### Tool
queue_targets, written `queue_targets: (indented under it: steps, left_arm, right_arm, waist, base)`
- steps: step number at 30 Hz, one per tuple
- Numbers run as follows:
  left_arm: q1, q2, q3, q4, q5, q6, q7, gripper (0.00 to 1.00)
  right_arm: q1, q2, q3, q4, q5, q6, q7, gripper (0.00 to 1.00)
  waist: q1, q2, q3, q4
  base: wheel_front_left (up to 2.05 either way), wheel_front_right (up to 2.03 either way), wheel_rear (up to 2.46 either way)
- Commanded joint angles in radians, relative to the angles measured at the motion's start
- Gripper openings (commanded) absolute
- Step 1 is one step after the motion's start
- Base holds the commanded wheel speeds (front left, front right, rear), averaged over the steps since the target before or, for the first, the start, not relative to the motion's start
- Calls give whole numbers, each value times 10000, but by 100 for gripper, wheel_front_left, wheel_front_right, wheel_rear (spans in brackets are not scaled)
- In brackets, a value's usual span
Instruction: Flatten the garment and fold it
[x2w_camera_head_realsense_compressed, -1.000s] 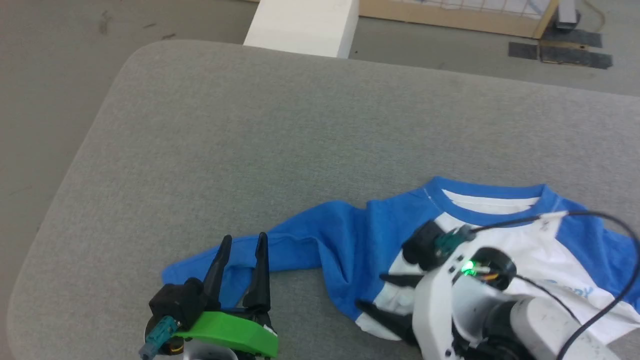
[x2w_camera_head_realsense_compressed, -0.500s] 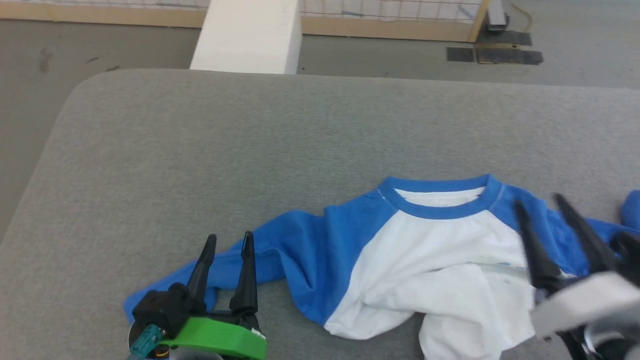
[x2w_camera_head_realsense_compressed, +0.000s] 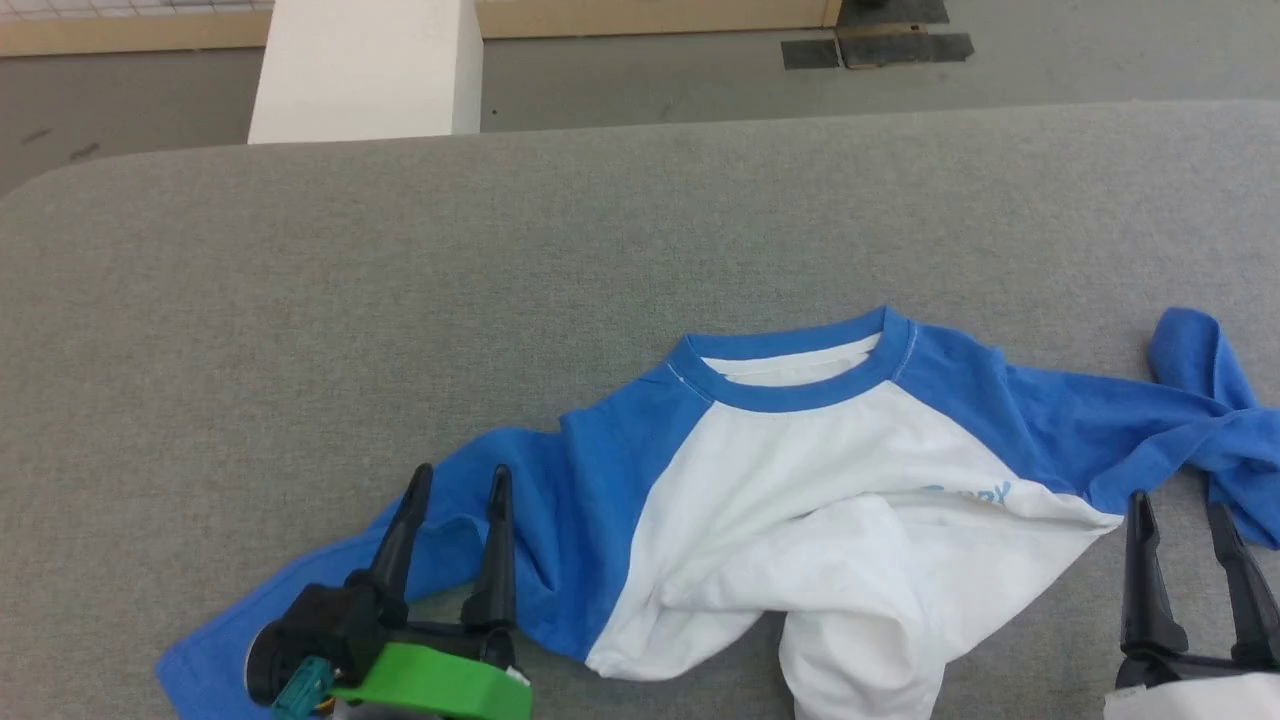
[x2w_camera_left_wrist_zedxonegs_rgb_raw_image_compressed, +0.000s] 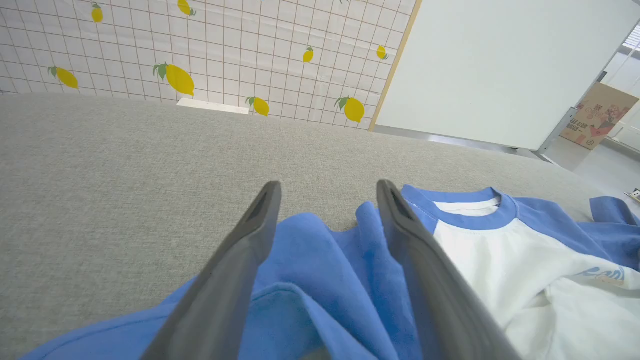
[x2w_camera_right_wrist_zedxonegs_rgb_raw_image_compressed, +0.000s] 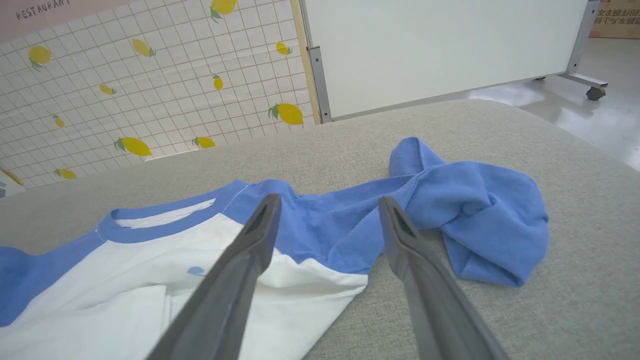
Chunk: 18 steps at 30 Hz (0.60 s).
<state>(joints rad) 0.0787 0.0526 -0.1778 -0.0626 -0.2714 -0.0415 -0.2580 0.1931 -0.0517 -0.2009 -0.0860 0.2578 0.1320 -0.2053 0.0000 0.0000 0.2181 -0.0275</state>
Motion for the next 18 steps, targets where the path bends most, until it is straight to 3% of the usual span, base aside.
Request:
queue_targets:
  steps: [1,5,12,18]
  left_arm:
    - [-223,18,-84,21,161,-110,-38,100]
    - [-1224,502,-636,65,536,-439,942,100]
    - [-4122,1350,-2498,943,715,-855,4520,100]
    - [-5888,1466,-3804,2077,-84,-887,6476,100]
  right_arm:
    - [-287,12,30,71,63,-13,-115,100]
    - [-465,13,32,227,101,-13,-224,100]
    - [-562,13,279,359,120,-13,-184,100]
    - [-672,14,489,413,118,-13,-92,100]
  waist:
    - [0,0,119,-79]
    - [0,0,199,125]
    - [0,0,491,544]
    - [0,0,848,656]
  base:
    - [0,0,0]
    - [0,0,0]
    - [0,0,0]
    - [0,0,0]
